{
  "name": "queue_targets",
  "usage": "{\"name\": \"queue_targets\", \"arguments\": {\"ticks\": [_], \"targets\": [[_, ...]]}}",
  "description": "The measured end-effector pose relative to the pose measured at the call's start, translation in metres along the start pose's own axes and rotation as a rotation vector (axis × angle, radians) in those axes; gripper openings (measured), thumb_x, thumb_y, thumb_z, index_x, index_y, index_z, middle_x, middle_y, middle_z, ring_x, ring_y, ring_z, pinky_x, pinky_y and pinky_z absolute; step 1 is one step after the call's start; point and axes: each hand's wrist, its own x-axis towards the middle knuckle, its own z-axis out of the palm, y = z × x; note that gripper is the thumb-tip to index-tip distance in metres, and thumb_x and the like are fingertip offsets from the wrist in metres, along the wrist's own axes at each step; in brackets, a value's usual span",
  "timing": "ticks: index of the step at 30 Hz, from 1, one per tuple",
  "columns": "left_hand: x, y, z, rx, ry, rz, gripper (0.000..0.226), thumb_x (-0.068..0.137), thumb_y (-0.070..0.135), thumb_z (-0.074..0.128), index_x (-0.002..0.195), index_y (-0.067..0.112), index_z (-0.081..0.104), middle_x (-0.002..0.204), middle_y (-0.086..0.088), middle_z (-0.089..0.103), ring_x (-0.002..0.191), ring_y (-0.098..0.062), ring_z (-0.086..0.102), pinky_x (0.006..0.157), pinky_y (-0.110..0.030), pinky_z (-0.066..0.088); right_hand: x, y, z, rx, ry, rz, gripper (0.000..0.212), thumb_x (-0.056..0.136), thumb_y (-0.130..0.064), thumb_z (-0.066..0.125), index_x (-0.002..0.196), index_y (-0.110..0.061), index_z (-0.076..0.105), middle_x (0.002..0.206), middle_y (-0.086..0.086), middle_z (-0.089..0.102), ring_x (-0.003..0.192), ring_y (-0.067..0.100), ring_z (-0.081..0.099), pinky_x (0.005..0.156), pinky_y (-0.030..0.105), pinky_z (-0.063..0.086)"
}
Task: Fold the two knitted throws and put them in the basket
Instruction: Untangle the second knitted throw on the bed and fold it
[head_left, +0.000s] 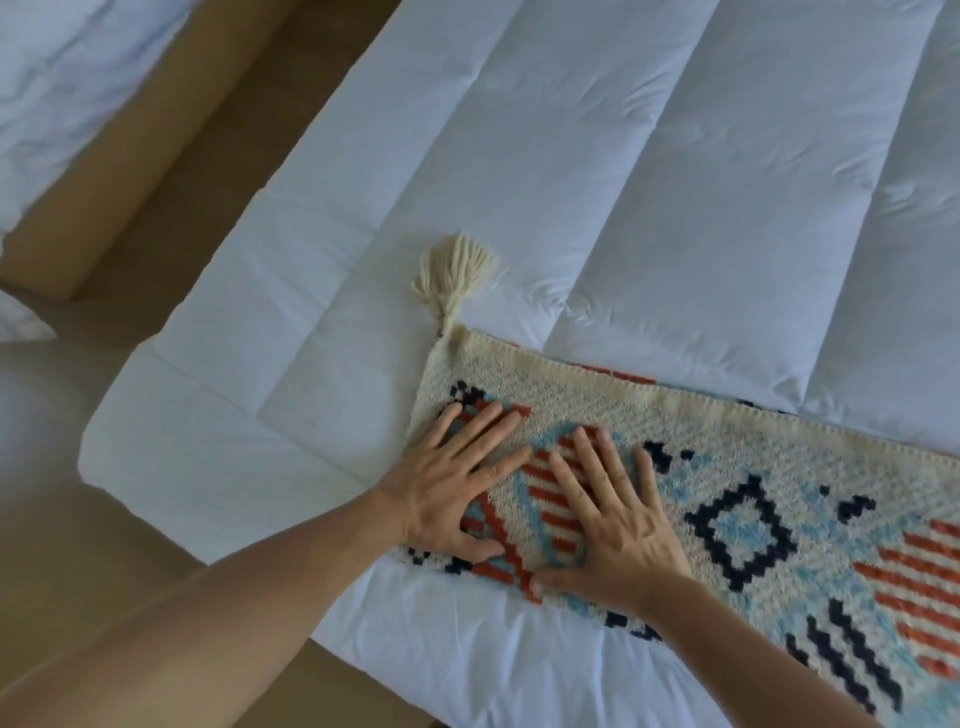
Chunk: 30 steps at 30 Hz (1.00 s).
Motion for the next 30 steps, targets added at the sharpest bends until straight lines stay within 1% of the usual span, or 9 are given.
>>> {"name": "queue_targets", "arguments": {"ticks": [8,10,12,15,17,19,21,25,30], "targets": [[0.003,-0.01,0.005,0.039,-0.017,-0.03,0.113,0.072,0.091,0.029,0.155,0.025,-0.011,0.161,-0.007,-0.023,0.147,-0.025,-0.023,0.116,-0.052,-0.017,0.007,0.002,0.017,-0.009,-0.028,0.052,0.128,0.06,-0.101,0.029,0.158,-0.019,0.011,0.165,0.011,0.006,0.152,0.031,0.007,0.115,0.057,0.013],[-0.001,-0.024,-0.004,-0.024,0.067,-0.103,0.106,0.077,0.087,0.025,0.156,0.023,-0.006,0.163,-0.009,-0.015,0.15,-0.025,-0.015,0.118,-0.053,-0.008,0.002,0.0,0.012,0.007,0.025,0.056,0.126,0.062,-0.099,0.031,0.158,-0.019,0.011,0.165,0.012,0.006,0.152,0.031,0.006,0.115,0.058,0.013],[-0.002,-0.046,-0.011,-0.19,0.221,-0.336,0.089,0.087,0.071,0.03,0.155,0.015,0.013,0.163,-0.012,0.012,0.15,-0.028,0.011,0.119,-0.053,0.012,0.0,-0.014,0.006,0.048,0.105,0.025,0.123,0.065,-0.097,0.035,0.158,-0.02,0.01,0.165,0.012,0.006,0.152,0.031,0.005,0.115,0.06,0.011],[0.011,-0.067,-0.03,-0.529,0.415,-0.71,0.053,0.096,0.046,0.045,0.132,0.006,0.05,0.122,-0.011,0.062,0.109,-0.026,0.058,0.093,-0.044,0.048,0.004,-0.059,0.004,0.085,0.209,-0.147,0.112,0.072,-0.087,0.043,0.157,-0.022,0.011,0.165,0.01,0.007,0.152,0.03,0.003,0.117,0.058,0.005],[0.028,-0.07,-0.043,-0.758,0.353,-0.778,0.035,0.098,0.044,0.048,0.105,0.011,0.058,0.089,-0.006,0.065,0.076,-0.018,0.059,0.067,-0.035,0.049,0.014,-0.09,0.01,0.07,0.218,-0.242,0.105,0.075,-0.073,0.053,0.157,-0.021,0.013,0.166,0.007,0.004,0.152,0.028,0.0,0.117,0.057,0.004],[0.044,-0.074,-0.054,-0.919,0.248,-0.748,0.037,0.097,0.048,0.049,0.096,0.012,0.057,0.078,-0.005,0.059,0.068,-0.017,0.053,0.062,-0.031,0.042,0.026,-0.107,0.014,0.063,0.212,-0.235,0.097,0.077,-0.057,0.061,0.155,-0.016,0.021,0.165,0.007,0.009,0.152,0.028,0.001,0.117,0.056,0.006],[0.058,-0.081,-0.056,-1.069,0.151,-0.703,0.039,0.092,0.048,0.055,0.099,0.01,0.058,0.08,-0.003,0.058,0.072,-0.017,0.054,0.066,-0.031,0.042,0.036,-0.118,0.014,0.051,0.181,-0.182,0.089,0.08,-0.042,0.064,0.153,-0.009,0.025,0.163,0.01,0.017,0.152,0.03,0.004,0.118,0.058,0.007],[0.067,-0.091,-0.056,-1.279,0.077,-0.71,0.06,0.078,0.04,0.062,0.129,0.009,0.054,0.12,-0.002,0.061,0.114,-0.023,0.055,0.096,-0.037,0.043,0.047,-0.142,0.013,-0.02,0.188,-0.128,0.066,0.092,-0.024,0.039,0.151,0.0,0.025,0.159,0.018,0.025,0.148,0.039,0.018,0.116,0.061,0.019],[0.074,-0.099,-0.059,-1.395,0.068,-0.753,0.025,0.088,0.016,0.06,0.112,0.008,0.062,0.138,-0.004,0.054,0.13,-0.021,0.046,0.112,-0.035,0.03,0.05,-0.162,0.017,0.09,0.252,-0.03,0.051,0.093,-0.011,0.029,0.139,0.001,0.049,0.143,0.02,0.051,0.131,0.044,0.048,0.103,0.054,0.045]]}}
